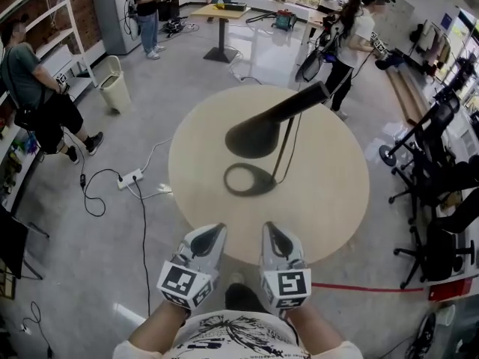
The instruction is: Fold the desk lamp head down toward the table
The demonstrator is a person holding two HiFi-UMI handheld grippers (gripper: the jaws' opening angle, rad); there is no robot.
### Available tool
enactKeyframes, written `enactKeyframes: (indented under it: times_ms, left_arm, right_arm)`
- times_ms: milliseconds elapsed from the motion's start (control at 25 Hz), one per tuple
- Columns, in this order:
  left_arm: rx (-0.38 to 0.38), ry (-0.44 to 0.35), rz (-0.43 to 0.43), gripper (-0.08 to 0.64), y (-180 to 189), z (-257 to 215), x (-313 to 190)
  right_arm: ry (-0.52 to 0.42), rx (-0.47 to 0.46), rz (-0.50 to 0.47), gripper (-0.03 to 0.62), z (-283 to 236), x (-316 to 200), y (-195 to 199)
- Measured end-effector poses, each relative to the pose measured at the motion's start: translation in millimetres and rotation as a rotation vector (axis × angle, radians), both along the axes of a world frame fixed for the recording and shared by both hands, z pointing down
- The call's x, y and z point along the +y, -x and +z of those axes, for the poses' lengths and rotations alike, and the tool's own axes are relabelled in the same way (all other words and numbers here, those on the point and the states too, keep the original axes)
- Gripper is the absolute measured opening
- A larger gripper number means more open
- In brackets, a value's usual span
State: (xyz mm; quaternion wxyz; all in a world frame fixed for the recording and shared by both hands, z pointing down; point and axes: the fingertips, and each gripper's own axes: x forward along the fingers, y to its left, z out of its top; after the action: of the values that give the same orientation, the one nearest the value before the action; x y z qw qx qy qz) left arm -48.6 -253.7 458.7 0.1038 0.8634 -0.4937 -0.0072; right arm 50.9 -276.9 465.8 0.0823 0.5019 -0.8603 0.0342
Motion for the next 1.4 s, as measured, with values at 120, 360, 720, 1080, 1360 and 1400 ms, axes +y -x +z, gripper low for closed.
enactKeyframes:
  times_ms: [120, 360, 720, 1080, 1360, 1400]
  left_arm:
    - [0.002, -0.012, 0.006, 0.005, 7, -4, 42]
    - [0.008, -0.046, 0.008, 0.005, 19, -13, 129]
    - [0.012, -0.033, 0.055, 0.005, 13, -12, 235]
    - [0.021, -0.043, 0.078, 0.005, -15, -17, 291]
    - [0.024, -0.027, 0.06, 0.005, -53, -8, 354]
    - [0.026, -0.028, 0.055, 0.005, -58, -8, 362]
  right_arm:
    - [-0.019, -0.004, 0.016, 0.008, -7, 38, 3]
    - [-0.06, -0.001, 0.045, 0.009, -17, 127, 8]
    - [-0.036, 0.011, 0.088, 0.008, -6, 249, 4]
    - [-0.038, 0.004, 0.121, 0.008, -13, 310, -24]
    - [-0.025, -0.033, 0.096, 0.008, -12, 369, -60]
    - [-0.021, -0.03, 0.089, 0.008, -10, 377, -64]
